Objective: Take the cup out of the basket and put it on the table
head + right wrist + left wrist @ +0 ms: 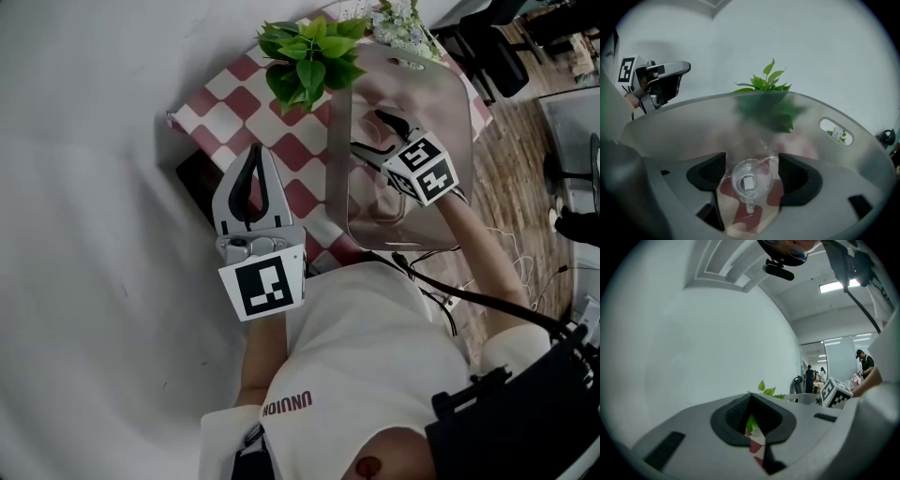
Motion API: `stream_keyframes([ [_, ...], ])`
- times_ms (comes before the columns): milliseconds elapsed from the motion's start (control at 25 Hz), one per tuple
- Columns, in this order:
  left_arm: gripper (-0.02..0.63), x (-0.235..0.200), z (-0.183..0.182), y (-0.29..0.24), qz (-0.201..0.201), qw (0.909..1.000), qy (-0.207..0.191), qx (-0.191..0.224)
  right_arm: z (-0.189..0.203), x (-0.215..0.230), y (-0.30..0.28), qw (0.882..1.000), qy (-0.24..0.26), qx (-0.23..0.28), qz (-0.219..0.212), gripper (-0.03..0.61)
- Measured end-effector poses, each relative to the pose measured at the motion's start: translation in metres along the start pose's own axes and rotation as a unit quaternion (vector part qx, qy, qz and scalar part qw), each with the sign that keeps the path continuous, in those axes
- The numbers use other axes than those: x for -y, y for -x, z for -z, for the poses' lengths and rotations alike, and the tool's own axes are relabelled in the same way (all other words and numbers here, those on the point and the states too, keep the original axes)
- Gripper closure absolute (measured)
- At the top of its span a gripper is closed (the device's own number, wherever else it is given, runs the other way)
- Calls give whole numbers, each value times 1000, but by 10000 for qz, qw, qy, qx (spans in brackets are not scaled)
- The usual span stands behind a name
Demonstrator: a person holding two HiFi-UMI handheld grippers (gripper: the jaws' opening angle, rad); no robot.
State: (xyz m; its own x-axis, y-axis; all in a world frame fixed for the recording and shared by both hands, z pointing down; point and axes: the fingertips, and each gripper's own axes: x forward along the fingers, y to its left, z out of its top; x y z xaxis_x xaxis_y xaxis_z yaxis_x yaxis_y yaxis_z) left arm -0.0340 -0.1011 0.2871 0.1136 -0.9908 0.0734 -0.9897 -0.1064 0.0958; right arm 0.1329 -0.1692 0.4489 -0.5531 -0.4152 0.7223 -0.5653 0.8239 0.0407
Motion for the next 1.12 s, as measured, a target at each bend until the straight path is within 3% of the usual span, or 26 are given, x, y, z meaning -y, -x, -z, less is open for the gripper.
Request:
stream_keyframes([
  [520,604,29,4,-8,378,9993,55,-27,23,2,-21,9991,151,-378,-118,197],
  [1120,604,33,4,-8,418,9991,94,-32,40,-1,-36,9967,186,-724,-314,170],
])
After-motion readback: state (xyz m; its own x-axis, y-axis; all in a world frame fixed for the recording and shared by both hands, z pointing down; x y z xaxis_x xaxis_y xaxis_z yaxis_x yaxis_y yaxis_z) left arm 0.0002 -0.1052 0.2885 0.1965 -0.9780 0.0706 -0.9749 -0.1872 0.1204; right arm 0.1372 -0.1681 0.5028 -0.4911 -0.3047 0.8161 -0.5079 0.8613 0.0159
